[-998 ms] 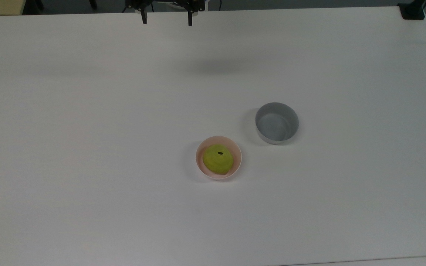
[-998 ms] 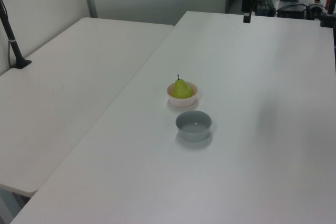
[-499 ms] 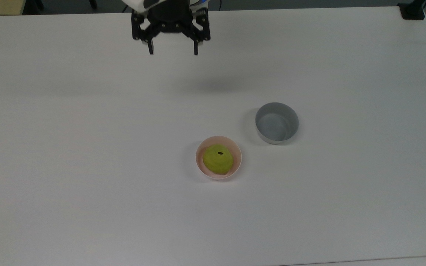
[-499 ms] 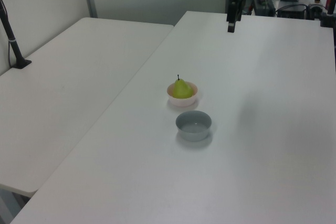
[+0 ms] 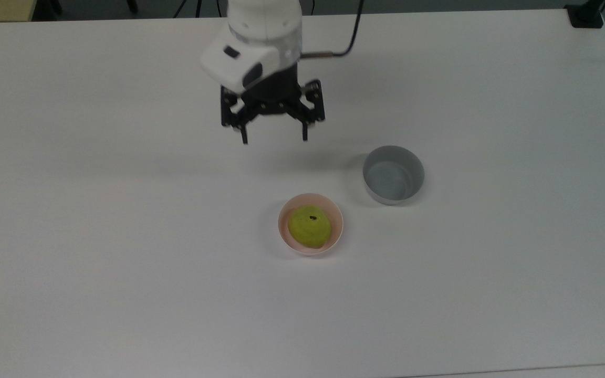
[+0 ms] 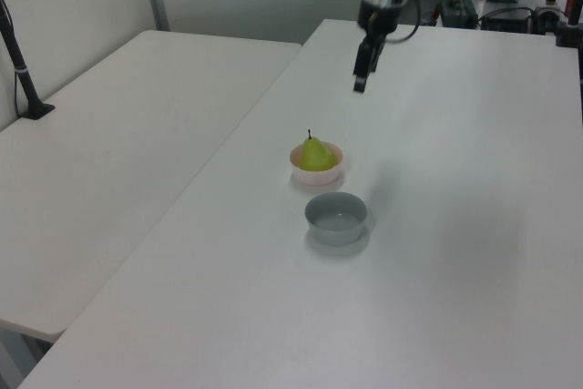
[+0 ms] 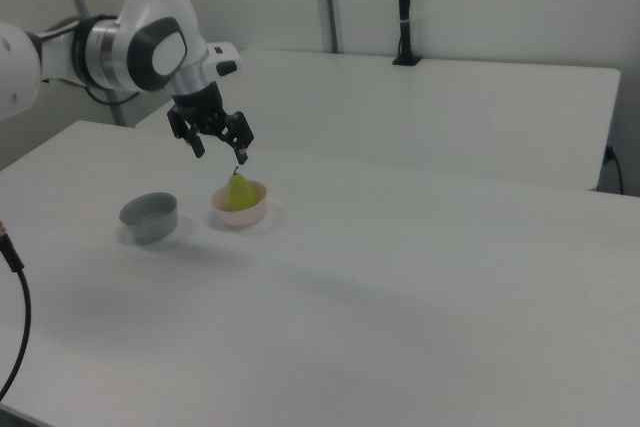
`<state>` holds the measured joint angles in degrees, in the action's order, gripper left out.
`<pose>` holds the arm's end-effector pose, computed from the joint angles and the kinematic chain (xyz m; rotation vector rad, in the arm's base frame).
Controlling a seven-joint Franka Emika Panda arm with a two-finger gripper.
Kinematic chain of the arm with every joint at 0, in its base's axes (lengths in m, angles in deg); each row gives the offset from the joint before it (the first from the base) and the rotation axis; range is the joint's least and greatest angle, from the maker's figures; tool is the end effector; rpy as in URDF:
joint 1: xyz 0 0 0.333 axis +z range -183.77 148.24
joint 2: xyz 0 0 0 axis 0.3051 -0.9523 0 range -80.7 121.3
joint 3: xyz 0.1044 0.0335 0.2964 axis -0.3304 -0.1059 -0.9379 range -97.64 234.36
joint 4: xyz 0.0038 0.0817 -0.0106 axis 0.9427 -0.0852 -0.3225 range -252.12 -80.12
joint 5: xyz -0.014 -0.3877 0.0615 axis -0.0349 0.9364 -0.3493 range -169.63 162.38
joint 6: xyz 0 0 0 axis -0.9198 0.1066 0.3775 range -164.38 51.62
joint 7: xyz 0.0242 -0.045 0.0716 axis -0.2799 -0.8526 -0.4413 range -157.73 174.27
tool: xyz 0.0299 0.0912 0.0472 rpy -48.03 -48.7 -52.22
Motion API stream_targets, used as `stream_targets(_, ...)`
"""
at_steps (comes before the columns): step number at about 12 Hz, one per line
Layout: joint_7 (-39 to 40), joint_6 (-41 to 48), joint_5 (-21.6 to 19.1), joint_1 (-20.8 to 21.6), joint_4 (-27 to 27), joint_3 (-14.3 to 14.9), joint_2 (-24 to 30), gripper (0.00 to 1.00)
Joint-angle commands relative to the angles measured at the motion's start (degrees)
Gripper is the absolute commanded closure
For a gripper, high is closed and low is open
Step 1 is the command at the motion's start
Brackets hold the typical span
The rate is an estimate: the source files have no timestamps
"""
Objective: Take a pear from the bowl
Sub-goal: 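Move the open gripper over the pink bowl and lower onto the pear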
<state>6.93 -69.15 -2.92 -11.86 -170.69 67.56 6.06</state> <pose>0.6502 0.0750 0.4850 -3.1179 -0.1528 -0.2996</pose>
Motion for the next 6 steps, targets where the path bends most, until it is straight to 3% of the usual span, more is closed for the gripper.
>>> stream_targets(1,0.73,-7.22,1.4,2.09,2.11,0.44,-6.66,0.0)
stream_targets(6,-0.15,-17.77,2.28,3.67,2.11,0.53,-13.08,0.0)
